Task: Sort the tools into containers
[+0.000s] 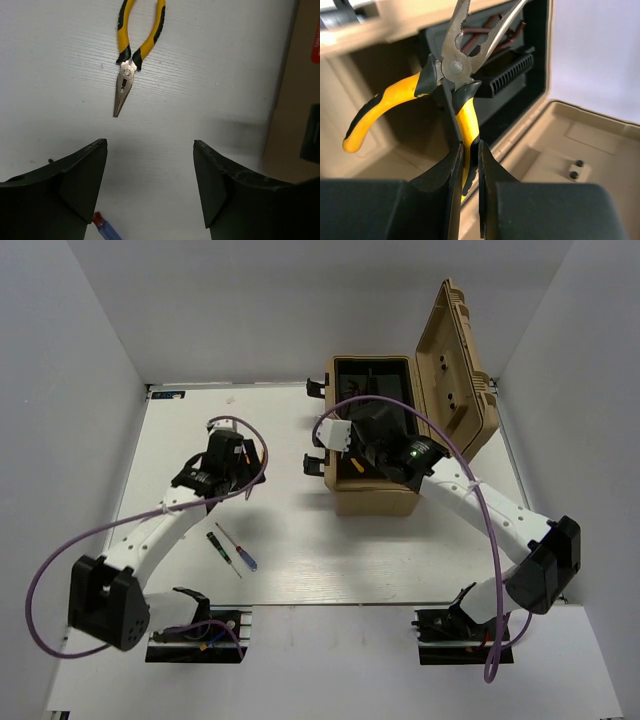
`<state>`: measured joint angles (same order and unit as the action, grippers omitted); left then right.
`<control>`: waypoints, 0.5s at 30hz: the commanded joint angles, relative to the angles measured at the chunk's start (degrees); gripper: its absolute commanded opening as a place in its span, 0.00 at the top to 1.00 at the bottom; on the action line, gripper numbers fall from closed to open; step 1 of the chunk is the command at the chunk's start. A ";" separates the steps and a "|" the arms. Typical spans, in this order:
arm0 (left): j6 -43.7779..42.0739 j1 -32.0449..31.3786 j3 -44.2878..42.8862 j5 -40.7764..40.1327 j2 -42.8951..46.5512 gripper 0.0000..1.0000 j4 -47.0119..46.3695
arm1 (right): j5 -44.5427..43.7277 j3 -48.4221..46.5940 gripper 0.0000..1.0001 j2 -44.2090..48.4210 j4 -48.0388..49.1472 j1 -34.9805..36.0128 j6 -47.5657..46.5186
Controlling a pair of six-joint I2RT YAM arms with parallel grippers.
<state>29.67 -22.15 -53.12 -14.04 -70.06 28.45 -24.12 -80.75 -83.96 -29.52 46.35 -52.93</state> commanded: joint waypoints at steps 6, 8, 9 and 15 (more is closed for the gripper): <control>2.67 5.97 -7.16 5.86 -13.42 0.20 -2.87 | -1.99 7.10 1.00 5.74 14.05 -2.23 -12.91; 3.20 7.73 -8.05 6.74 -15.18 0.20 -2.87 | -0.32 7.10 1.00 6.53 11.78 -2.49 -12.38; 3.20 8.26 -8.83 7.36 -16.84 0.20 -3.48 | 0.21 7.19 1.00 6.71 11.15 -2.58 -11.25; 2.59 10.90 -12.79 10.35 -23.71 0.25 -4.89 | 1.61 11.05 1.00 8.46 9.75 -2.84 -8.95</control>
<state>32.40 -12.03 -62.72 -6.52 -92.40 25.54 -23.75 -70.61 -78.11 -22.52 43.72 -62.00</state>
